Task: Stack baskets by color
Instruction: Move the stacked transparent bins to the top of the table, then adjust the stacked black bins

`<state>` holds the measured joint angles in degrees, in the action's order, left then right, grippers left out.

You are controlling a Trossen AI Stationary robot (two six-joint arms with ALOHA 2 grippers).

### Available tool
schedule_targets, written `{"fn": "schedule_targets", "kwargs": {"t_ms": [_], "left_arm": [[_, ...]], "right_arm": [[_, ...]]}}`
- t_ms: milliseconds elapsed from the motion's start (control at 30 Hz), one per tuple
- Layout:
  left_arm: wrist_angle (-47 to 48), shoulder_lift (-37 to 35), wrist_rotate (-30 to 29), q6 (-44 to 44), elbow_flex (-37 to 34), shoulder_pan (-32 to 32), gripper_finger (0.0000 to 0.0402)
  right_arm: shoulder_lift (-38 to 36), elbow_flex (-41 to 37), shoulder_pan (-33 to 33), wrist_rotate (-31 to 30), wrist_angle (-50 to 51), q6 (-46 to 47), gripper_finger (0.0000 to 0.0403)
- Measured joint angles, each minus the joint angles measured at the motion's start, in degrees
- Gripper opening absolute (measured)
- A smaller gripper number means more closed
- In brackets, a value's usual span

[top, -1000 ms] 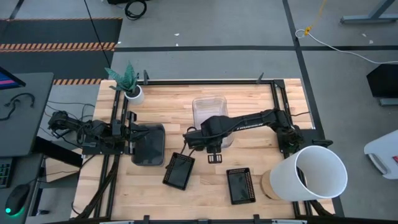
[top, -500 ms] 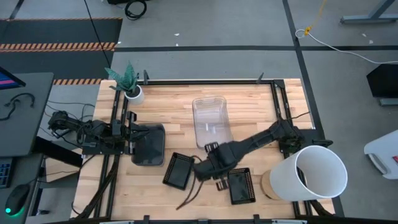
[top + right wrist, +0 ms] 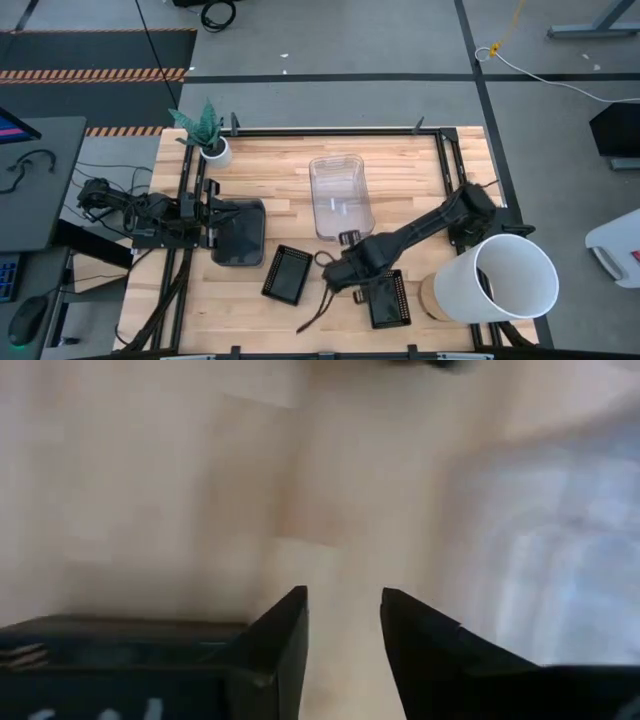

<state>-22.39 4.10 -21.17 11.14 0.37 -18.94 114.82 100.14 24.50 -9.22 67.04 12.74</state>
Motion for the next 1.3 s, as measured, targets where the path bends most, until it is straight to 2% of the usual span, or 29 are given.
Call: {"fn": "schedule_targets", "kwargs": {"t_ms": [200,500,600,733,900,1133,1300], "left_arm": [[0.0,0.0,0.0,0.0,0.0,0.0,0.003],[0.0,0.0,0.0,0.0,0.0,0.0,0.004],[0.0,0.0,0.0,0.0,0.0,0.0,0.004],[0.0,0.0,0.0,0.0,0.0,0.0,0.0034],[0.0,0.0,0.0,0.0,0.0,0.0,0.003],[0.0,0.0,0.0,0.0,0.0,0.0,0.004],[-0.1,0.0,0.0,0.0,0.0,0.0,0.0038]], "right_arm": [[-5.2,-10.8,-3.3,-10.2,-5.1,1.0,0.0126],[-5.2,-14.9,-12.0,-18.0,-12.3,-2.8,0.0114],[-5.2,-14.9,-14.9,-17.8,-15.5,-3.7,0.0108],[-5.3,-12.7,-15.8,-14.4,-15.7,-3.0,0.0101],[-5.3,-7.6,-12.1,-11.2,-17.8,-2.2,0.01],[-4.2,-7.0,-8.7,-4.0,-33.0,3.3,0.0099],[1.5,-4.7,-6.5,-3.3,-33.5,4.8,0.0099]]}}
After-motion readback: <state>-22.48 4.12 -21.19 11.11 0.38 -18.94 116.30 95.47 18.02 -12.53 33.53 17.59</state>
